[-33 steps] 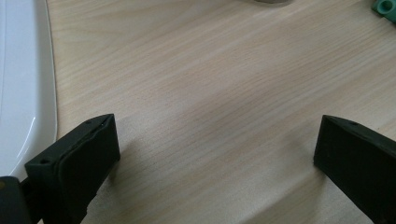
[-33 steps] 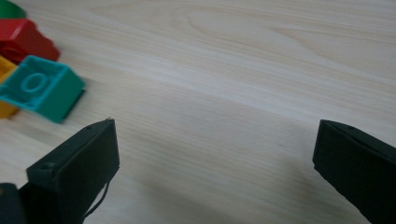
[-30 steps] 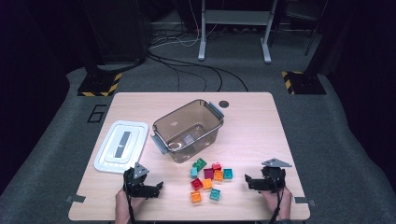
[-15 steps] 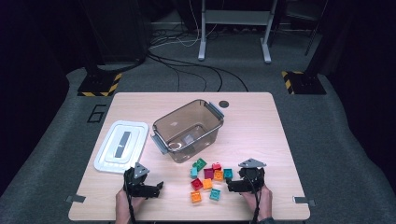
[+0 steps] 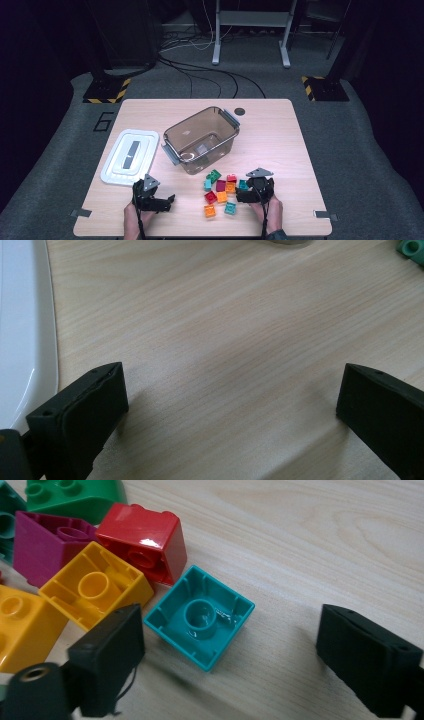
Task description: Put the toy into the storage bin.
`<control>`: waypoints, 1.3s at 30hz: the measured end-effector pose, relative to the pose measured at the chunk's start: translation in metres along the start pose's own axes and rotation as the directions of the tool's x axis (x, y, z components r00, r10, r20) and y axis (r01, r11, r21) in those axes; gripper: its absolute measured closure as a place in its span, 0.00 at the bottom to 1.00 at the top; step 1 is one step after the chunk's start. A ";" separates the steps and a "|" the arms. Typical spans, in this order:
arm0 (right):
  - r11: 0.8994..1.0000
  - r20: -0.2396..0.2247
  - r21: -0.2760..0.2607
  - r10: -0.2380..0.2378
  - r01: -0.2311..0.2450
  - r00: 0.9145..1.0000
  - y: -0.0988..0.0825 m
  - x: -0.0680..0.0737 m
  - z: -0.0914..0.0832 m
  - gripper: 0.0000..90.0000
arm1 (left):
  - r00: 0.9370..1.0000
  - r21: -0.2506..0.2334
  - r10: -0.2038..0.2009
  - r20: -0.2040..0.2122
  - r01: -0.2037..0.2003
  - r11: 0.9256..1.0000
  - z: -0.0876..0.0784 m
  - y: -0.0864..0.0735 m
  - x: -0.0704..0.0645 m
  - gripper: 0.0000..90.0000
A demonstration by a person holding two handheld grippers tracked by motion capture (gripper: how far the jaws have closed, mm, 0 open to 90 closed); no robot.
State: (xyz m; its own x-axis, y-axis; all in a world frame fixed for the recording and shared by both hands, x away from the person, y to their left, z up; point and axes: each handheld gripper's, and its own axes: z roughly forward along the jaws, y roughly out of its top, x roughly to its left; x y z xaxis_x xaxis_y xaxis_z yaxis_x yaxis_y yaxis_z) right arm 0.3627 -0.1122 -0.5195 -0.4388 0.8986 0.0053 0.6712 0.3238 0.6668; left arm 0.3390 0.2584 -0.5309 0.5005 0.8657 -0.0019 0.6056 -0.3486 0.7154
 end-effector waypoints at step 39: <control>0.988 0.043 -0.152 0.030 -0.024 0.999 0.003 -0.012 -0.015 0.65 | 1.000 -0.003 -0.002 0.001 0.002 1.000 0.000 0.000 0.000 0.00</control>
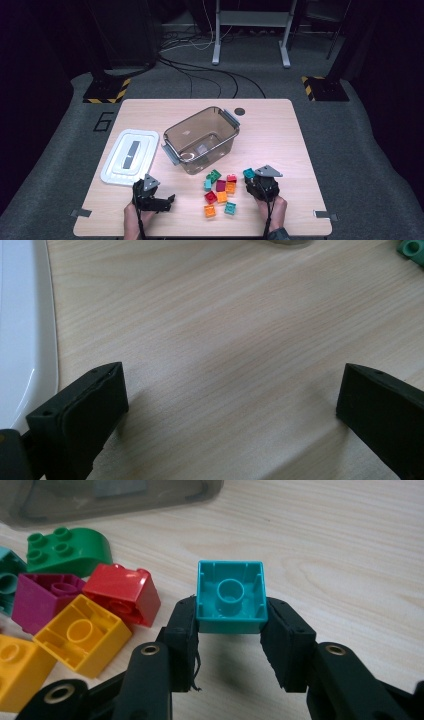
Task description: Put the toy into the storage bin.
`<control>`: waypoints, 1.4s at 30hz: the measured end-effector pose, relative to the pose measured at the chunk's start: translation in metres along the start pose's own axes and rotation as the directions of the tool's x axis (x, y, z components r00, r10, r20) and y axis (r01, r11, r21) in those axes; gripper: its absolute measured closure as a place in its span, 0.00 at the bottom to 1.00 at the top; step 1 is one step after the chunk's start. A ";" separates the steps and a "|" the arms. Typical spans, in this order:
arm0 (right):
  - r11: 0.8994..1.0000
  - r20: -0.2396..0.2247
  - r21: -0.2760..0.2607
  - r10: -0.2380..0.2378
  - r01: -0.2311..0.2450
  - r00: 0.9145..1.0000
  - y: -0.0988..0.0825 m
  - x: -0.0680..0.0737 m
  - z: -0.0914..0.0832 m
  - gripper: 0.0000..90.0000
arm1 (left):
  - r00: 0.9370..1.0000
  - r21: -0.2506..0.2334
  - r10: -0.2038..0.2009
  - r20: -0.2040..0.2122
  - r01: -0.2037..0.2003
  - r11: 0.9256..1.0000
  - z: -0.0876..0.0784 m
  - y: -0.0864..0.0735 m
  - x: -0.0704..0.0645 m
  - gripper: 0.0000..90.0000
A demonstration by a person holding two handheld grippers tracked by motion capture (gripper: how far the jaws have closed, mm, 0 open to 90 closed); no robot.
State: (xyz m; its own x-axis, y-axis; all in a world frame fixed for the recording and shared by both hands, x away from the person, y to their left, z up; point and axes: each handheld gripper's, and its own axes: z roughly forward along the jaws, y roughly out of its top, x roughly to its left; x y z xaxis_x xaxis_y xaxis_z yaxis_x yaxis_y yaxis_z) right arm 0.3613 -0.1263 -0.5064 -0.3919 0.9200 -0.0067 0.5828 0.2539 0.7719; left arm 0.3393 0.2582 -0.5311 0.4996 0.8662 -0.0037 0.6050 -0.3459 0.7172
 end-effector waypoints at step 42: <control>0.989 -0.027 -0.134 -0.062 0.058 0.998 0.076 0.004 -0.018 0.65 | 1.000 0.005 0.000 -0.001 0.000 1.000 0.002 0.003 0.000 0.00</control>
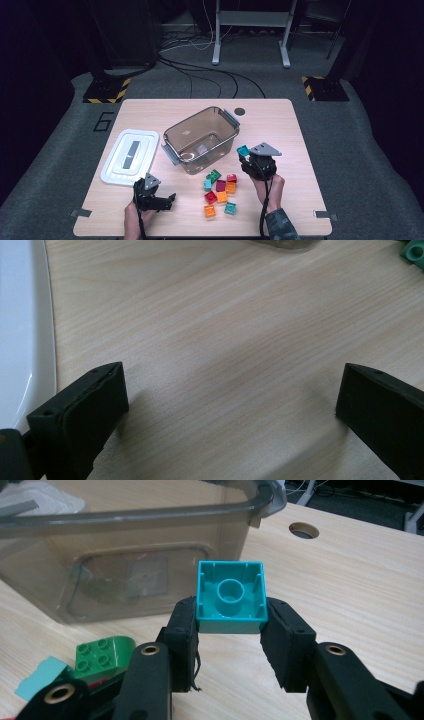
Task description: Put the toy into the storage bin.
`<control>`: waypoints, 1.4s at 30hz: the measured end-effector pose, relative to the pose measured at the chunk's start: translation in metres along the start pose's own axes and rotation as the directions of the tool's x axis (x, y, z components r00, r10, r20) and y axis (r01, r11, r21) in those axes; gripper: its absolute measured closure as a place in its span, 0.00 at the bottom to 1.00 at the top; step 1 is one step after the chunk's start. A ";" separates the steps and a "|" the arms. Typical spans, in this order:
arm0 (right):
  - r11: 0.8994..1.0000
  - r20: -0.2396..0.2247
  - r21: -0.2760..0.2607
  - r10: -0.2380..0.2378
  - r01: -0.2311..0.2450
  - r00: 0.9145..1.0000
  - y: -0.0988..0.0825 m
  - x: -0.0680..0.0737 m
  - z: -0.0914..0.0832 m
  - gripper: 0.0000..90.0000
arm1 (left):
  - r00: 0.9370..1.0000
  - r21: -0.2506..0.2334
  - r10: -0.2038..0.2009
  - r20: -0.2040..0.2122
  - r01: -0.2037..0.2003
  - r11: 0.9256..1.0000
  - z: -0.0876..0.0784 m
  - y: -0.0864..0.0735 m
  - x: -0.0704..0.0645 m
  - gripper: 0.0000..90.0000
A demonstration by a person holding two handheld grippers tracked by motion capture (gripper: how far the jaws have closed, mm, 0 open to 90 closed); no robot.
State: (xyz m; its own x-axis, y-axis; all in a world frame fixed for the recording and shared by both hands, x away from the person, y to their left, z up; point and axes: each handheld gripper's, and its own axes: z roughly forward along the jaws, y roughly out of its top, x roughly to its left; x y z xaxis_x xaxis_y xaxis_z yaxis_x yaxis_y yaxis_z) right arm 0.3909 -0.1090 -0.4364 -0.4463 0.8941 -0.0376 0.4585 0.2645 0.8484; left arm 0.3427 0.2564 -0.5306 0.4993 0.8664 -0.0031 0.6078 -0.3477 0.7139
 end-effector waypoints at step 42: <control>0.997 -0.016 -0.059 -0.049 0.048 0.999 0.070 -0.007 0.024 0.65 | 1.000 -0.002 -0.003 -0.002 0.003 1.000 0.000 0.000 0.000 0.00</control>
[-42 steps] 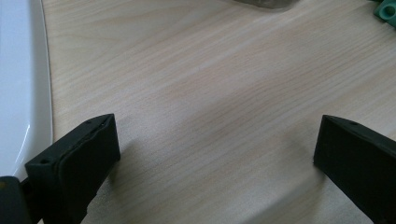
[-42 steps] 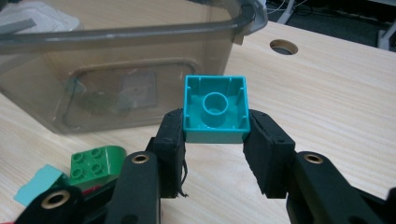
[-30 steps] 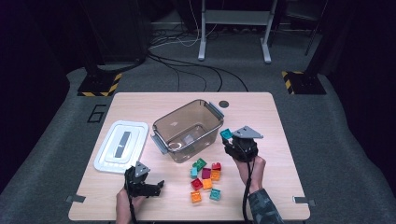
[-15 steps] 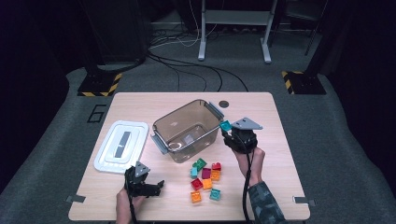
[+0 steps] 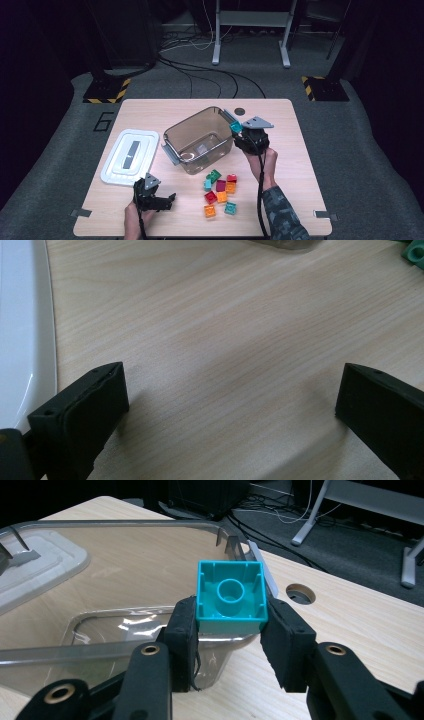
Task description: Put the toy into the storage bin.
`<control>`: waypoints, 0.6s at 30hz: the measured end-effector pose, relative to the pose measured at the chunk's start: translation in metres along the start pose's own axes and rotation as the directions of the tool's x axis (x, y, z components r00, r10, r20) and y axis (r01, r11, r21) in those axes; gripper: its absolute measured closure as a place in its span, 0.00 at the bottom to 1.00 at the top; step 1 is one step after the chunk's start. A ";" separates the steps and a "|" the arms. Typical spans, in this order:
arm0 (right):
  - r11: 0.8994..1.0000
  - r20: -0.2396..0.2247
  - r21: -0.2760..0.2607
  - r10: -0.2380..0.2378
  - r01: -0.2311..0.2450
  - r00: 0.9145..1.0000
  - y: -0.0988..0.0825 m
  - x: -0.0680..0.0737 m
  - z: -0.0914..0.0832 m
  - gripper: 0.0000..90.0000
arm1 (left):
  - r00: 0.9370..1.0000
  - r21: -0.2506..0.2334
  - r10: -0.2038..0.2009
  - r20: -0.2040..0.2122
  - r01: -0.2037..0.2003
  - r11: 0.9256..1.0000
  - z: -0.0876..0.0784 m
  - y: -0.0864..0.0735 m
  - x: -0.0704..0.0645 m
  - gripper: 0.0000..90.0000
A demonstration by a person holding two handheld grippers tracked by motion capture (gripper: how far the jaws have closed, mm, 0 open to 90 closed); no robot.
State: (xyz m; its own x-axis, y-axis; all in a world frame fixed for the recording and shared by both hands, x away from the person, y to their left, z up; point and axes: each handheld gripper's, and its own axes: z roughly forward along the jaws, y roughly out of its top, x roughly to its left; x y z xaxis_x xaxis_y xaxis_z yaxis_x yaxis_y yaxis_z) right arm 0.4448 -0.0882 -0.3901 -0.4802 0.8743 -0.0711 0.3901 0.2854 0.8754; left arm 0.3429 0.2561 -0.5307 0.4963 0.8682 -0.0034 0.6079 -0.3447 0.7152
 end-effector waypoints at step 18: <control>1.000 -0.020 0.029 -0.001 0.002 1.000 0.016 0.003 0.033 0.65 | 1.000 0.002 -0.002 -0.005 0.002 1.000 0.000 0.000 0.000 0.00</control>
State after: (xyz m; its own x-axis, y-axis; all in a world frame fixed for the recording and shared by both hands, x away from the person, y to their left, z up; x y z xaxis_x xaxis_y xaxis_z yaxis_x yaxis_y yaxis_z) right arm 0.4755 -0.0678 -0.3917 -0.4964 0.8659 -0.0623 0.4116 0.2979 0.8613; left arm 0.3429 0.2561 -0.5305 0.4923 0.8704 -0.0011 0.6099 -0.3440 0.7140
